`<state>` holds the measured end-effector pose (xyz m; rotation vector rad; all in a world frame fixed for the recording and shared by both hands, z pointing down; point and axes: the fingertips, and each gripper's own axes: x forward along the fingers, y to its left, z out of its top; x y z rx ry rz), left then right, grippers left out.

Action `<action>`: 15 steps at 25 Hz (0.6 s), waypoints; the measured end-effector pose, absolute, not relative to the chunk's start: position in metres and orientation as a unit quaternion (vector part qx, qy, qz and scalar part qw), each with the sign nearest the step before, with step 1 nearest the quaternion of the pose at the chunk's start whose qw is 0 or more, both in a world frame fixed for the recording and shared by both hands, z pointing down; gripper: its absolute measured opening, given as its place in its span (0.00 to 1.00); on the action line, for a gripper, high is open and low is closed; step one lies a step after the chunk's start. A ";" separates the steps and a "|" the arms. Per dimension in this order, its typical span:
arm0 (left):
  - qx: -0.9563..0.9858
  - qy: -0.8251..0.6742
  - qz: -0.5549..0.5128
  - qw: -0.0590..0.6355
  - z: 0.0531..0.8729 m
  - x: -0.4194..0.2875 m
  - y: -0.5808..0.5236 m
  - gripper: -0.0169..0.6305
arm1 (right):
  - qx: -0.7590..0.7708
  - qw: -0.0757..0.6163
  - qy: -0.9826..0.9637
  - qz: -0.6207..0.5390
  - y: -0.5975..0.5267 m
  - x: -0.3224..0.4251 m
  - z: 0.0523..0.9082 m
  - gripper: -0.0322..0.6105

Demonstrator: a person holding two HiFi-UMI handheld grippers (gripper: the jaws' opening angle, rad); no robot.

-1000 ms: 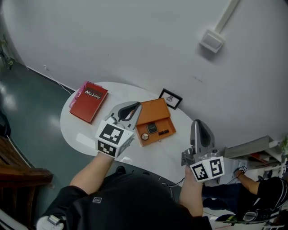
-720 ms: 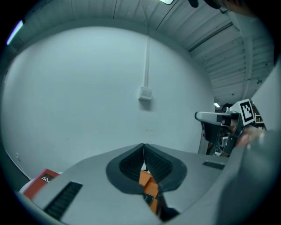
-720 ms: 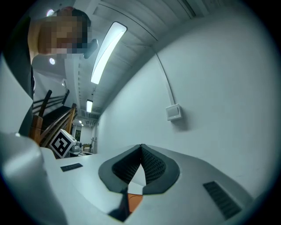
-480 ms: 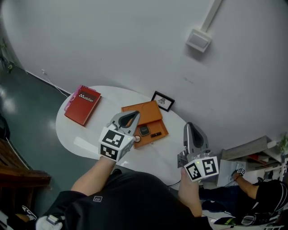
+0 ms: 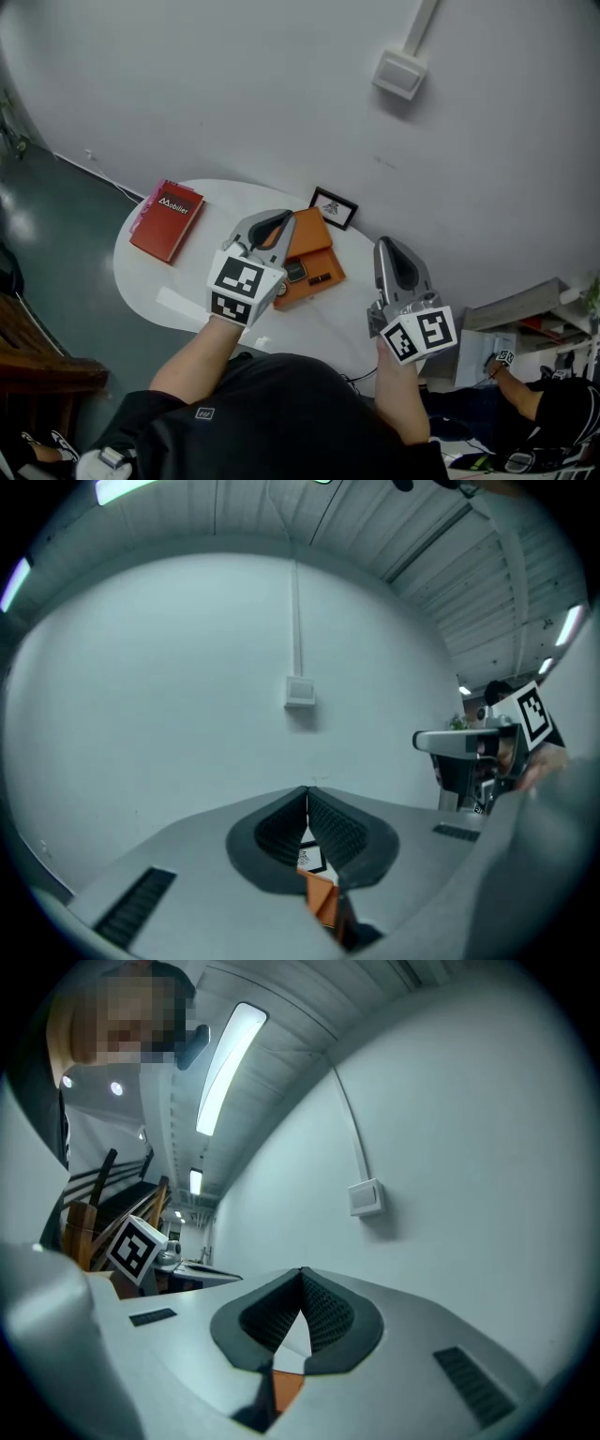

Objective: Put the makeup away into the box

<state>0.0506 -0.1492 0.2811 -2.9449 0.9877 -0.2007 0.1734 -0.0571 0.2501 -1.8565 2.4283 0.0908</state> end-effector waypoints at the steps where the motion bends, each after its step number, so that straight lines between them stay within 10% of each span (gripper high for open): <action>1: -0.947 0.316 -0.065 0.011 0.284 0.050 -0.147 0.05 | -0.607 0.037 0.793 0.025 -0.057 0.174 0.256 0.10; 15: -0.932 0.356 -0.063 -0.001 0.294 0.010 -0.170 0.05 | -0.653 0.030 0.756 0.020 -0.045 0.221 0.264 0.10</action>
